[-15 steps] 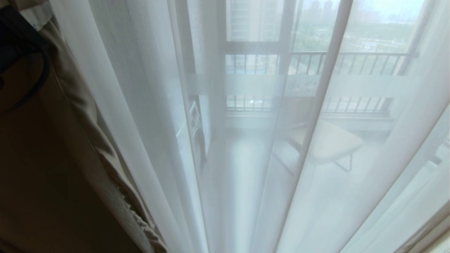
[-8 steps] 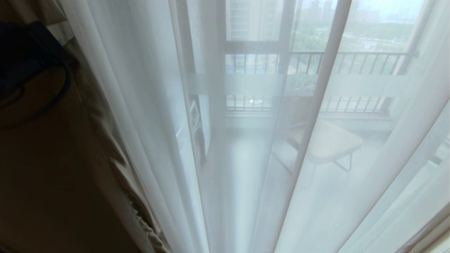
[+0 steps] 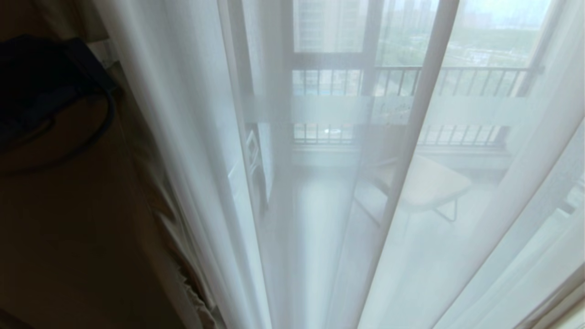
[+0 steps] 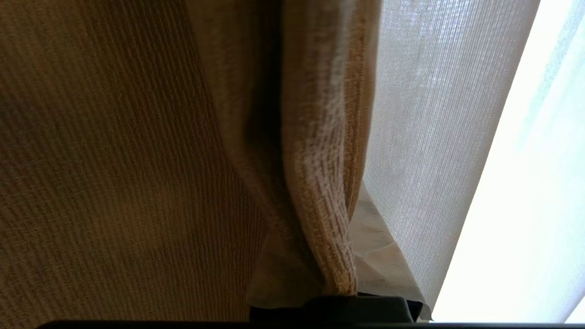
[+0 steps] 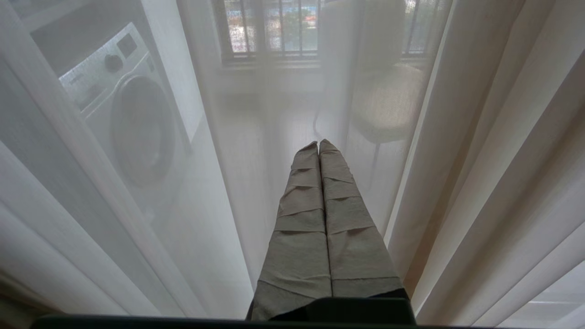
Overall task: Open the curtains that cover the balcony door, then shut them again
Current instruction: Close the outer curtains on both sides
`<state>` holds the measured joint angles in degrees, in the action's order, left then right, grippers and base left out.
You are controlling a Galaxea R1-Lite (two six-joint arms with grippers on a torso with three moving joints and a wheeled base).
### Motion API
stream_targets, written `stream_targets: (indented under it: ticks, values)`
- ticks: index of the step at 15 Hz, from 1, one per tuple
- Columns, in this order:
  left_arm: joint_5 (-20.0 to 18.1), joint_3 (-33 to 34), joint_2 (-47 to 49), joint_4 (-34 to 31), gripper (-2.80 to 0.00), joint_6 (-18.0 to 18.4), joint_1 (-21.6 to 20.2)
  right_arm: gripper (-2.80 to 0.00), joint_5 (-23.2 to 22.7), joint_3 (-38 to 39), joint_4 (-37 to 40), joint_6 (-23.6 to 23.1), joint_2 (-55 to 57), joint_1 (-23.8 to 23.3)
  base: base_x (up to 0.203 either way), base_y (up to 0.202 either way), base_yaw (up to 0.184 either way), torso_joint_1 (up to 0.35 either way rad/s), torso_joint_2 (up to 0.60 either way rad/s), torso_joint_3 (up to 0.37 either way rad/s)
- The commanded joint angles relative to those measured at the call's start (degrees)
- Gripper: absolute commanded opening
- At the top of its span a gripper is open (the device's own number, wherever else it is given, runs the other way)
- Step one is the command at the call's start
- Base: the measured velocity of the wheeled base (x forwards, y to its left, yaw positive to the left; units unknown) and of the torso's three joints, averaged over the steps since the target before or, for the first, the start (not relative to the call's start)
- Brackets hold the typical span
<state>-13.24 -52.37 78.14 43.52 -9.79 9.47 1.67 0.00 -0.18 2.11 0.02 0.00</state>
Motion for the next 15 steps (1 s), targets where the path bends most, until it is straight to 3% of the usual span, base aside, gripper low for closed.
stream_targets:
  ticks: [1, 6, 15]
  values:
    - [0.1, -0.2, -0.1, 0.8, -2.8, -0.1, 0.8, -2.8, 0.0, 0.0, 0.0, 0.0, 0.0, 0.0, 0.0, 0.0, 0.0, 0.0, 0.0, 0.0]
    - [0.2, -0.7, -0.1, 0.8, -2.8, 0.7, -0.2, -2.8, 0.0, 0.0, 0.0, 0.0, 0.0, 0.0, 0.0, 0.0, 0.0, 0.0, 0.0, 0.0]
    - [0.1, -2.6, -0.7, 0.9, -2.8, 3.1, -10.3, -2.8, 0.0, 0.0, 0.0, 0.0, 0.0, 0.0, 0.0, 0.0, 0.0, 0.0, 0.0, 0.0]
